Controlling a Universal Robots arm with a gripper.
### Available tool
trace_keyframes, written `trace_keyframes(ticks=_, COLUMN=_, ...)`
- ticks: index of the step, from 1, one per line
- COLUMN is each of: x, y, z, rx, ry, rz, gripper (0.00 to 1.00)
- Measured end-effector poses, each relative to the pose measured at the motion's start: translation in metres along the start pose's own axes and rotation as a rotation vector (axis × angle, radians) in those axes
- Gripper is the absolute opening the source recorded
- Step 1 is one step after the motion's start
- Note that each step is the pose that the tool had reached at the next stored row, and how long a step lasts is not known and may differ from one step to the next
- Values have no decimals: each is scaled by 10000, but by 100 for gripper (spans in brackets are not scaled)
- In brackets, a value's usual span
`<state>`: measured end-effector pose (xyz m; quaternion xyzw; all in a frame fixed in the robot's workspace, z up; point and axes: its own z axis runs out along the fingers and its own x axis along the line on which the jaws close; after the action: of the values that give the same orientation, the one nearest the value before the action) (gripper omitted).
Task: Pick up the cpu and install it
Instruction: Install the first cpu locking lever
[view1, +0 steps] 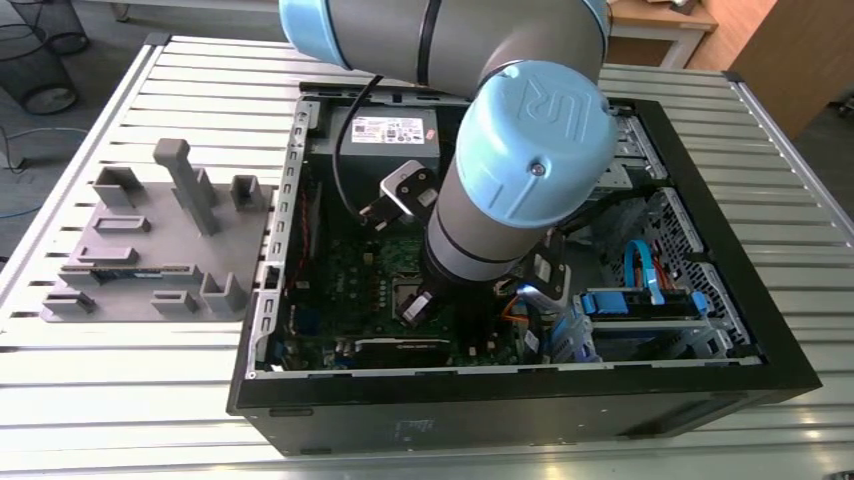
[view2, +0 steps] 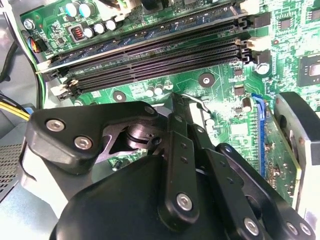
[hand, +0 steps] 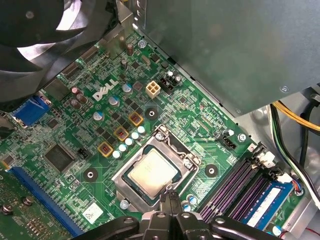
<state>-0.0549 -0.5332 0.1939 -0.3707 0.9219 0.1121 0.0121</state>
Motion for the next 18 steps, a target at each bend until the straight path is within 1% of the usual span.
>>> trace_keyframes(ticks=3, x=1, y=-1, z=4, rx=-2, ry=-3, rz=-1, gripper=11)
trace_keyframes(ticks=6, x=8, y=-11, z=33, rx=-1, ry=0, rz=0, gripper=11)
trace_keyframes(ticks=9, x=14, y=-18, z=41, rx=-13, ry=-13, rz=-2, gripper=11)
trace_keyframes(ticks=13, x=31, y=-44, z=53, rx=-17, ry=-16, rz=-2, gripper=11)
trace_keyframes(ticks=18, x=15, y=-79, z=56, rx=-12, ry=-10, rz=-1, gripper=11)
